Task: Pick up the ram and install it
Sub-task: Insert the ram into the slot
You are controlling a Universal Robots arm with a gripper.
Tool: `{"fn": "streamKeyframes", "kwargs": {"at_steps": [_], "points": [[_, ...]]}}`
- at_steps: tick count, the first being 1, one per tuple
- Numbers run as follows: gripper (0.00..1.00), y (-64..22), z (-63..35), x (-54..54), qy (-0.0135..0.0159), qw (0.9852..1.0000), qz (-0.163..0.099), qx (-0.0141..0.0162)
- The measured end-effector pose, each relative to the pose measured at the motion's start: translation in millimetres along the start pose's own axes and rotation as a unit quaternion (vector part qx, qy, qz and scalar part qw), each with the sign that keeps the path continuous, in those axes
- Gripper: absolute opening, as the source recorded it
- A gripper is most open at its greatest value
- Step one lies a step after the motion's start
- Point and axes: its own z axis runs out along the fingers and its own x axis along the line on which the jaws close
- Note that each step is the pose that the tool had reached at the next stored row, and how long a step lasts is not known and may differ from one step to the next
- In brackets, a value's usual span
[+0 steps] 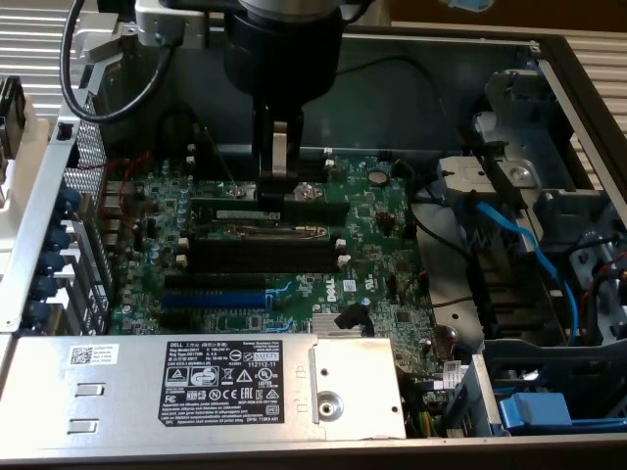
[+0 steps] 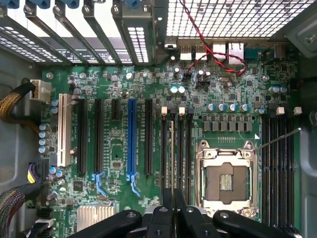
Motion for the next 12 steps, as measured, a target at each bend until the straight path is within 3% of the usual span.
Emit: {"fn": "streamKeyframes", "kwargs": {"at_steps": [12], "points": [[0.12, 0.4, 14.5, 0.7, -0.0007, 1.0, 0.0, -0.0016]]}}
